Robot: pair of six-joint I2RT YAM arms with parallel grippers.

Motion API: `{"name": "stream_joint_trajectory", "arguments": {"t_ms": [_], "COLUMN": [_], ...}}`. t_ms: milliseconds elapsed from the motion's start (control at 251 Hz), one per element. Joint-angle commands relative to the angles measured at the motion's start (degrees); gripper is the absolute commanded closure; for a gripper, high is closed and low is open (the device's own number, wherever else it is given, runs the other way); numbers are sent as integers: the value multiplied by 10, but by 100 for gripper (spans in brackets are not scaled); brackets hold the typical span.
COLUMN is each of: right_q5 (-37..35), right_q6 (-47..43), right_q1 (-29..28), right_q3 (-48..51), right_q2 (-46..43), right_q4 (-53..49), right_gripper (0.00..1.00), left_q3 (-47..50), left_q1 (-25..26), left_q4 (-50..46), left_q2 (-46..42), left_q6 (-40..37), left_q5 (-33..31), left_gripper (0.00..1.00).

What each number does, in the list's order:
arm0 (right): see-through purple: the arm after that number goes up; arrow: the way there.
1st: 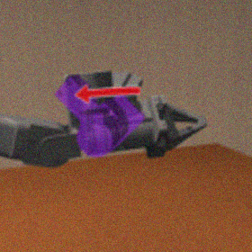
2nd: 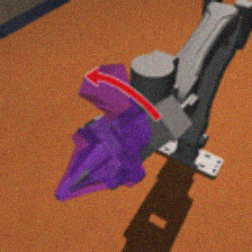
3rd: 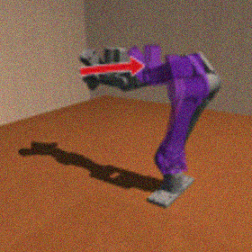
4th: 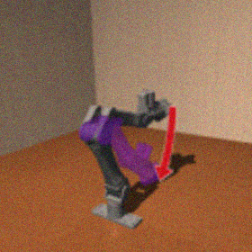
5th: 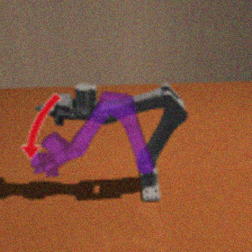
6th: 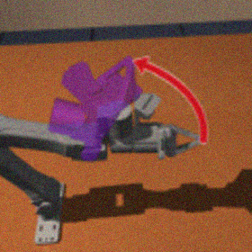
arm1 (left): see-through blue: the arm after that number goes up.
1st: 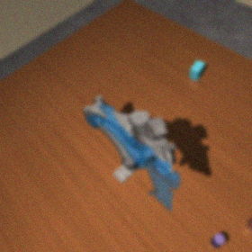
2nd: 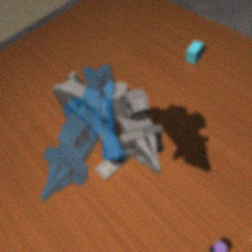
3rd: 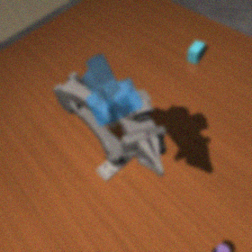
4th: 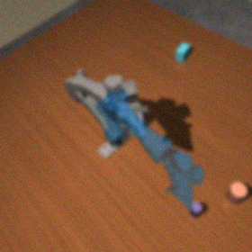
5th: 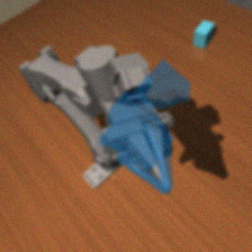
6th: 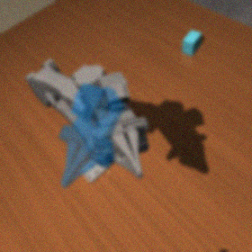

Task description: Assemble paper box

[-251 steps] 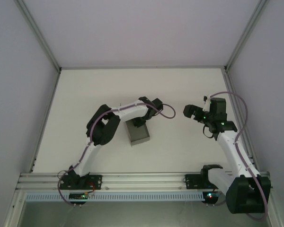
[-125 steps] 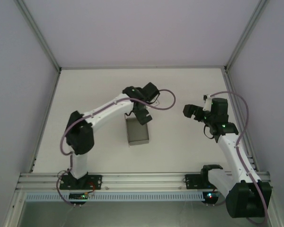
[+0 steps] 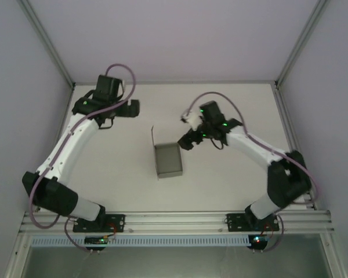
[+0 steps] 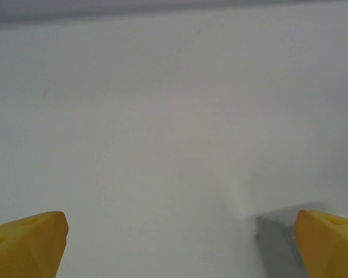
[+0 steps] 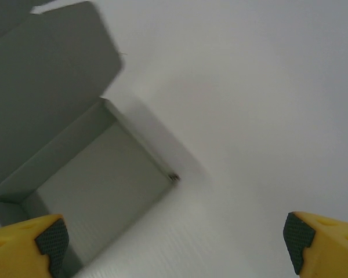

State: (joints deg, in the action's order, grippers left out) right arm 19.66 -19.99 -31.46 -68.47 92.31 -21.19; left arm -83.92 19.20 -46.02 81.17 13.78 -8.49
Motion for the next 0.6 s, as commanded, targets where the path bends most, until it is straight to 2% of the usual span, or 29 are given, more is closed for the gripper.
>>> {"name": "stream_joint_trajectory", "arguments": {"t_ms": [0, 48, 100, 220, 307, 399, 479, 547, 599], "right_q5": [15, 21, 19, -10, -16, -53, -70, -102, -132], "right_q6": [-146, -175, -184, -189, -184, -135, -79, -34, 2], "right_q1": [-21, -29, -34, -47, -59, -66, -67, -68, -71], "right_q3": [-98, -149, -188, -240, -264, -274, -269, -235, -198], "right_q2": [98, 150, 190, 261, 292, 310, 308, 287, 266], "right_q4": [-116, -161, -187, -190, -198, -180, -163, -120, -87], "right_gripper": [10, 15, 17, 21, 29, 42, 58, 69, 73], "left_q3": [101, 138, 169, 220, 232, 238, 239, 238, 239], "left_q1": [-35, -56, -72, -90, -95, -94, -94, -94, -94], "left_q4": [42, 58, 63, 69, 57, 48, 43, 41, 41], "left_q2": [-48, -76, -104, -150, -166, -174, -174, -174, -172], "left_q6": [78, 87, 93, 97, 94, 94, 96, 99, 99], "left_q5": [56, 80, 78, 63, 63, 55, 52, 47, 46], "left_gripper": [1, 1, 1, 1, 1, 1, 1, 1, 1]}}
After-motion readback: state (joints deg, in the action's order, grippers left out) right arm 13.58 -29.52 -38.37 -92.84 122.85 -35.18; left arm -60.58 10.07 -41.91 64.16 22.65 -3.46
